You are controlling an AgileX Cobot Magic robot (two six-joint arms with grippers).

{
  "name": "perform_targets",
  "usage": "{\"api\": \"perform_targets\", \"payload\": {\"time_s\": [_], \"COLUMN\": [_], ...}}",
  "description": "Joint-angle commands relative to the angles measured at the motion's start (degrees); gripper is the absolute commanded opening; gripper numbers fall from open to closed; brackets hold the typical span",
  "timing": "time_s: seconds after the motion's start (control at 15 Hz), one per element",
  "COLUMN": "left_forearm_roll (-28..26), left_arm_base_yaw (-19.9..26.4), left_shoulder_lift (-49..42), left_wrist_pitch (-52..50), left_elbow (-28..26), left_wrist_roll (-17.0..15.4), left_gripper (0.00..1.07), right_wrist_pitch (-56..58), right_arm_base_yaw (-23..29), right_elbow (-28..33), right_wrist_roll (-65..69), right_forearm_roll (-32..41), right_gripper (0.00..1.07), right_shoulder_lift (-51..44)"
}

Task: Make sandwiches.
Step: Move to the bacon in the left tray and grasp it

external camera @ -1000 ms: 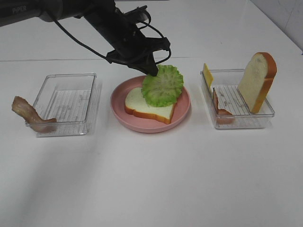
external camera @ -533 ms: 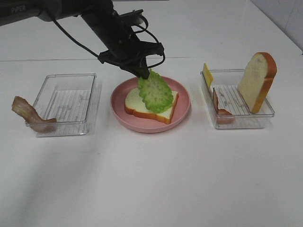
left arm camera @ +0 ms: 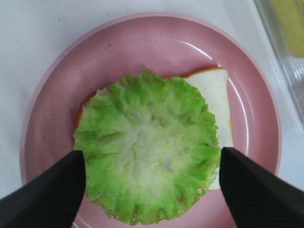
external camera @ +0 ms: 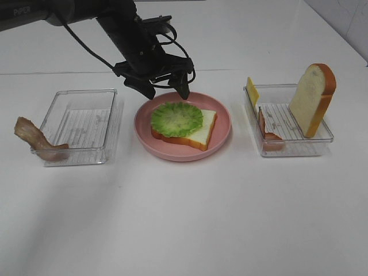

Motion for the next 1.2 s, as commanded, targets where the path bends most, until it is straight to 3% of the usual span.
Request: {"api": "perform_targets", "payload": {"time_s": [0.07,0.33,0.47,0.87,1.0,1.2], "left_forearm_roll": [2.06,9.51,12.09,12.03,12.89,13.58], "left_arm_base_yaw": [-0.17,0.00,1.83,7.79,9.57,12.89], "left_shoulder_lift": [-2.35,-6.36,-9.17,-17.88,-23.49,-33.52], "left_wrist_pitch": [1.60,8.14,13.98,16.16,16.16,16.16], "left_elbow": [-0.29,-3.38,-4.98,-4.41,0.00,13.81], "left_wrist_roll": [-0.11,-0.86,-5.16,-6.76,-6.76,-6.70], "left_gripper": [0.81,0.80,0.76,0.75,0.75,0.75], "right_wrist_pitch": [-0.57,-0.57,-0.57,-0.57,-0.57,-0.57], "right_arm_base_yaw": [-0.23,-0.23,-0.23,-0.23,-0.23,-0.23], "right_elbow": [0.11,0.11,0.11,0.11,0.11,0.11], "right_wrist_roll": [-0.29,-0.29,-0.29,-0.29,-0.29,-0.29], "right_forearm_roll": [0.11,0.11,0.11,0.29,0.29,0.29], "right_gripper": [0.73,0.73,0.73,0.73,0.73,0.73], "right_shoulder_lift": [-0.74,-0.74,-0.74,-0.69,-0.69,-0.69]}}
